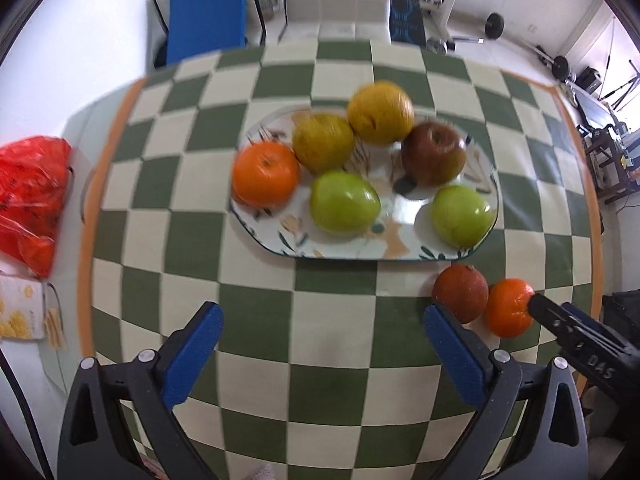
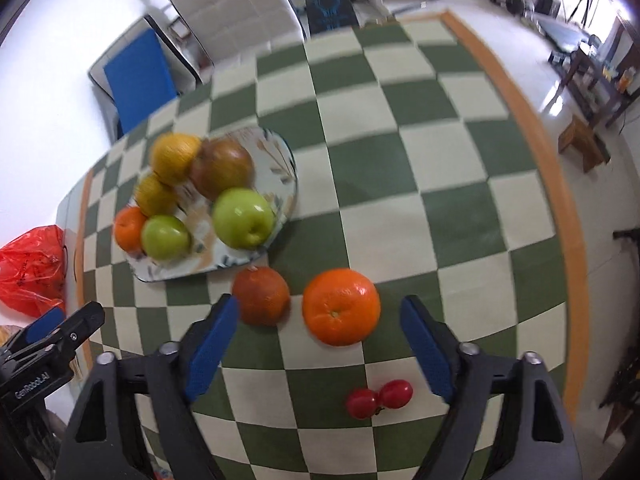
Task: Organize fruits
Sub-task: 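Grasp the large orange with right tool while left tool grasps the brown fruit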
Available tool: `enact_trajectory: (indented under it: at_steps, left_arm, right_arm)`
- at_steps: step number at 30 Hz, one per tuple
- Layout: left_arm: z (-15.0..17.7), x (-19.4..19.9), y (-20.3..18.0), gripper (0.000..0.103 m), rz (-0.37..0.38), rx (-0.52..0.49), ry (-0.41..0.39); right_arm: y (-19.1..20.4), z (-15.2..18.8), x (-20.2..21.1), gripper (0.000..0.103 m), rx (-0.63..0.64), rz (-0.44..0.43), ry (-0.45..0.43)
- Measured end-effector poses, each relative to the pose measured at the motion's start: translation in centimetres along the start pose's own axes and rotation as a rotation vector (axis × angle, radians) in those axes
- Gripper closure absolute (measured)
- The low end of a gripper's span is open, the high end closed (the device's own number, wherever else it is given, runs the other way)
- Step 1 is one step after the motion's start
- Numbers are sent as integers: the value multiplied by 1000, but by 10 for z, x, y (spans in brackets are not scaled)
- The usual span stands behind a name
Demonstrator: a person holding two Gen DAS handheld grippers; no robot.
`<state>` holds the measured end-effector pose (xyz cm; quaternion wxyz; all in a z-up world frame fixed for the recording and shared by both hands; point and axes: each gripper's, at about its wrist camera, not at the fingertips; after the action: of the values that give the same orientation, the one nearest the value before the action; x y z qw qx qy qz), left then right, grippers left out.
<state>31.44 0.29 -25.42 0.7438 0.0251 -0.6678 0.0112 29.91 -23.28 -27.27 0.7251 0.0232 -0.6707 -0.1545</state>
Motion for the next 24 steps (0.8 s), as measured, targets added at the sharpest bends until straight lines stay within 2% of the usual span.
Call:
enact_trajectory:
  at_steps: [5, 8, 11, 17, 20, 22, 24]
  left_arm:
    - [-10, -29, -17, 0, 43, 1, 99]
    - [-13, -38, -24, 0, 74, 6, 135]
    - [-15, -46, -33, 0, 110, 9, 164]
    - [-20, -66, -63, 0, 202, -15, 242]
    - [-24, -74, -80, 0, 218, -46, 258]
    - [-24, -78, -90, 0, 224, -70, 257]
    - [-29, -80, -102, 4, 206, -100, 232]
  right_arm:
    - [-18, -17, -55, 34, -46, -37, 119]
    - [-20, -21, -68, 35, -41, -27, 127]
    - [-23, -20, -71, 36, -31, -53, 115]
    - [-41, -7, -66, 36, -46, -17, 118]
    - [-56, 2, -63, 36, -56, 10, 123]
    - [-66, 6, -62, 36, -68, -2, 127]
    - [-70, 8, -62, 36, -70, -4, 129]
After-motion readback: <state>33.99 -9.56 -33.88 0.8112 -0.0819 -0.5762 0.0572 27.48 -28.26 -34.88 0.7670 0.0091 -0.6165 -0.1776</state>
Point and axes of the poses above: each gripper's, at about its wrist camera, not at the fingertips, and x roughly against the way its jaws point, y to its left, z to its underside, and after that the axes turned 15 degrees about y, right-handed
